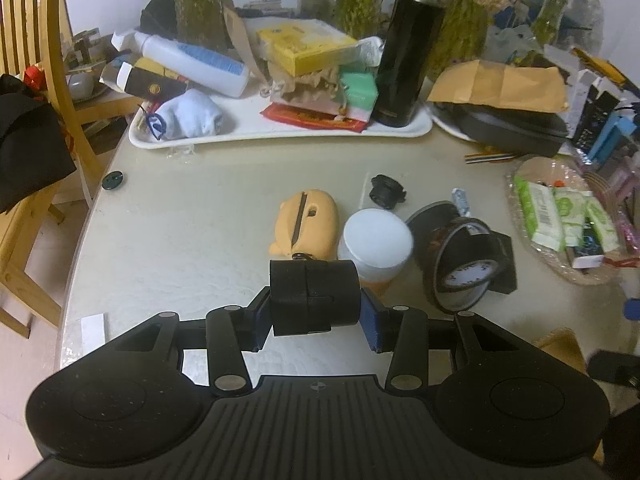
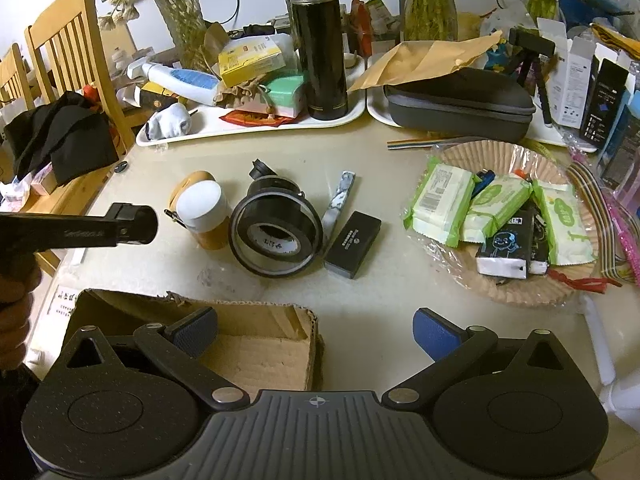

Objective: Organize rigid objects
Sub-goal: 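Lift the black cap with the left gripper while the right gripper approaches the black tape roll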

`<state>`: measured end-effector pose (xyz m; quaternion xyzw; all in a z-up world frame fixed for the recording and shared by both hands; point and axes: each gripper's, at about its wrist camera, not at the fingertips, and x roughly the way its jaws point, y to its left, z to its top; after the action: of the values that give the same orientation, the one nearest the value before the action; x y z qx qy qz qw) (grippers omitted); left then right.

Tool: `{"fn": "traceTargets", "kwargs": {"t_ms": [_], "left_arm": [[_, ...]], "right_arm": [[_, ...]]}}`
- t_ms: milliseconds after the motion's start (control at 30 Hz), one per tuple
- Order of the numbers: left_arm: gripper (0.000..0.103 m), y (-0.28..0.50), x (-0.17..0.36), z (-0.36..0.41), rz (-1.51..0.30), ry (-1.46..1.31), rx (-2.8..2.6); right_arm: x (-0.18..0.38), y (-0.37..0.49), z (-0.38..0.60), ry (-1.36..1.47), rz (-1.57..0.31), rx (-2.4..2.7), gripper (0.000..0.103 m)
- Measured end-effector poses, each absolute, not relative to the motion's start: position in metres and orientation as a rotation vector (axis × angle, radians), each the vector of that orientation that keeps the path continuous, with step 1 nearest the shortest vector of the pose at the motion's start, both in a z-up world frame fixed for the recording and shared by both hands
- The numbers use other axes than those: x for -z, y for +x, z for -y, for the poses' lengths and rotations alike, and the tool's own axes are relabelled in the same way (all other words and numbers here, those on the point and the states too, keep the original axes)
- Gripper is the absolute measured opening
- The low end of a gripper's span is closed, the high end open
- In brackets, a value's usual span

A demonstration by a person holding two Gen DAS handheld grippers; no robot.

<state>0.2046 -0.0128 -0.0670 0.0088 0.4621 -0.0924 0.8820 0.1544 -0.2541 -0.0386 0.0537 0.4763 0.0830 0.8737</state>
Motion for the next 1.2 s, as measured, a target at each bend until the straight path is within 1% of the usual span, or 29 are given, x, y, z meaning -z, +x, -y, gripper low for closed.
{"fn": "traceTargets", "kwargs": {"t_ms": [467,800,833,900,967,1133,1200], "left_arm": [[0.044,0.178,0.041,0.003,-0.905,0.009,0.257],[0.044,0.16,0.028,-0.007,-0.886,-0.003,0.276],[0.044,0.159,0.027,-0.007,-0.885,-0.004,0.277],[0.044,0.156,0.026,-0.009,-0.885,-0.009,0.28],[0.044,0.154,0.025,-0.011,-0.884,-0.015,0.28],[0.044,0.148,0.024,-0.015,-0.884,-0.024,0.286],[0.044,0.146,0.023,-0.016,-0.885,-0.028,0.288]], "right_arm": [[0.041,0.173,0.235,0.058,-0.958,-0.225,0.103],[0.054,0.19,0.206,-0.088,-0.949,-0.267,0.102],[0.055,0.192,0.204,-0.097,-0.949,-0.27,0.101],[0.057,0.196,0.202,-0.108,-0.949,-0.278,0.095],[0.059,0.2,0.2,-0.118,-0.95,-0.284,0.094],[0.062,0.207,0.192,-0.174,-0.922,-0.325,0.087],[0.063,0.212,0.189,-0.195,-0.918,-0.336,0.082]]}}
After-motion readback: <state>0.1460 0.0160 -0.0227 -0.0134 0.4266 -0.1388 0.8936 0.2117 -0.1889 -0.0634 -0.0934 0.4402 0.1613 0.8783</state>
